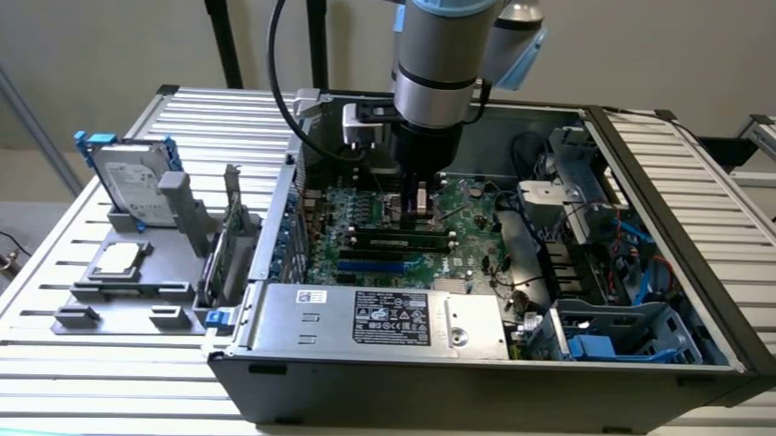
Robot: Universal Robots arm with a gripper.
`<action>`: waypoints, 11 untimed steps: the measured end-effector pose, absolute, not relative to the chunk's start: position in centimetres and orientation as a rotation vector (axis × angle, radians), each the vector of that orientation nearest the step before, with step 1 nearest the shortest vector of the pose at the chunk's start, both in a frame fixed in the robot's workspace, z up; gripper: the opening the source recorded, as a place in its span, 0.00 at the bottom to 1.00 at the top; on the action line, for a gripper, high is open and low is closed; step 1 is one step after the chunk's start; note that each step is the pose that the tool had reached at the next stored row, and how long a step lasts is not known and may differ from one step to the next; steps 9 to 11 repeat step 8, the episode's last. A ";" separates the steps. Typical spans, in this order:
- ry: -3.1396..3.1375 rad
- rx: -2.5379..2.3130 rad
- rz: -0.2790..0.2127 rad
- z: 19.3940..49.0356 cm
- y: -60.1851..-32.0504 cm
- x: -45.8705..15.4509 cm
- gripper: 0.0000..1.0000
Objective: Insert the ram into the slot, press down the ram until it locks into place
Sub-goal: 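Press down the ram until it locks into place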
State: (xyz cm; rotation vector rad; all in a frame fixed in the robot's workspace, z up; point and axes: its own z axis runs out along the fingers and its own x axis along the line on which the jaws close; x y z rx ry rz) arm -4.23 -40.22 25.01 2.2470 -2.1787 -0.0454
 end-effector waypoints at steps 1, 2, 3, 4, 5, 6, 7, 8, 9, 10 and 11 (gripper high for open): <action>-2.179 2.247 -0.045 25.0 -40.2 -4.2 0.10; -2.179 2.247 -0.045 25.0 -40.2 -4.2 0.10; -2.179 2.247 -0.045 25.0 -40.2 -4.2 0.10; -2.179 2.247 -0.045 25.0 -40.2 -4.2 0.10; -2.179 2.247 -0.045 25.0 -40.2 -4.2 0.10; -2.179 2.247 -0.045 25.0 -40.2 -4.2 0.10; -2.179 2.247 -0.045 25.0 -40.2 -4.2 0.10; -2.179 2.247 -0.045 25.0 -40.2 -4.2 0.10; -2.179 2.247 -0.045 25.0 -40.2 -4.2 0.10; -2.179 2.247 -0.045 25.0 -40.2 -4.2 0.10; -2.179 2.247 -0.045 25.0 -40.2 -4.2 0.10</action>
